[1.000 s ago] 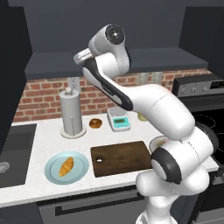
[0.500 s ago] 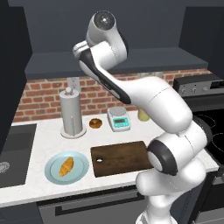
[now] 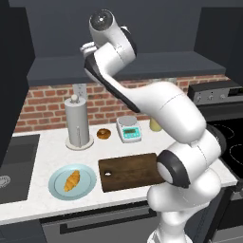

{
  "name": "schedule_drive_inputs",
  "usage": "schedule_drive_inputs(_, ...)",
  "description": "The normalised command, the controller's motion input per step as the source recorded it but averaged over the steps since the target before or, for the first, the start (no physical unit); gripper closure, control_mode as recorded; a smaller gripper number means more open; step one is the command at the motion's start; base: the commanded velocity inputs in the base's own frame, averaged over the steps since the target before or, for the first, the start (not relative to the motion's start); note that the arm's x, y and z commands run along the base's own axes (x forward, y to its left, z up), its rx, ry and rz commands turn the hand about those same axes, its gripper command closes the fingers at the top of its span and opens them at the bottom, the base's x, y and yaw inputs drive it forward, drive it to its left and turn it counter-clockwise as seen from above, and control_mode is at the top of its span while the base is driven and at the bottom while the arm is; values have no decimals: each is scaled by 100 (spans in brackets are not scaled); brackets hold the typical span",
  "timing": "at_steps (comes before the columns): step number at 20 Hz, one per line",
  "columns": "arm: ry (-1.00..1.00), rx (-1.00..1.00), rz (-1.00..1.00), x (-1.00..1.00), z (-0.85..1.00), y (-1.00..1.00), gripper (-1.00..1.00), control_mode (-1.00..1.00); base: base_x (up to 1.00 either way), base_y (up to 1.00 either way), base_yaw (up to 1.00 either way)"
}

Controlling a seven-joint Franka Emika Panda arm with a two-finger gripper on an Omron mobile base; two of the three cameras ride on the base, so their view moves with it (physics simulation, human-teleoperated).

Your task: From the different types of pastries on the counter, select a croissant and place it on the cutting board. Then retrieve a jar of jam from the cabinet and place it alongside the croissant on the cutting board.

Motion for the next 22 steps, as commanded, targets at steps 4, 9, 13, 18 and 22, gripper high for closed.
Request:
schedule_drive_inputs(4,0,0,-1,0,0,0,-100,-100,0,0,0)
schedule_drive_inputs(9,0,24,-2,4,0,-15,-100,-100,0,0,0)
schedule_drive_inputs(13,0,36,0,3,-1,-22,-100,-100,0,0,0)
schedule_drive_inputs(18,-9,18,1,0,-22,-13,-100,-100,0,0,0)
schedule_drive_inputs(22,-20,4,7,1,-43,0,-100,-100,0,0,0)
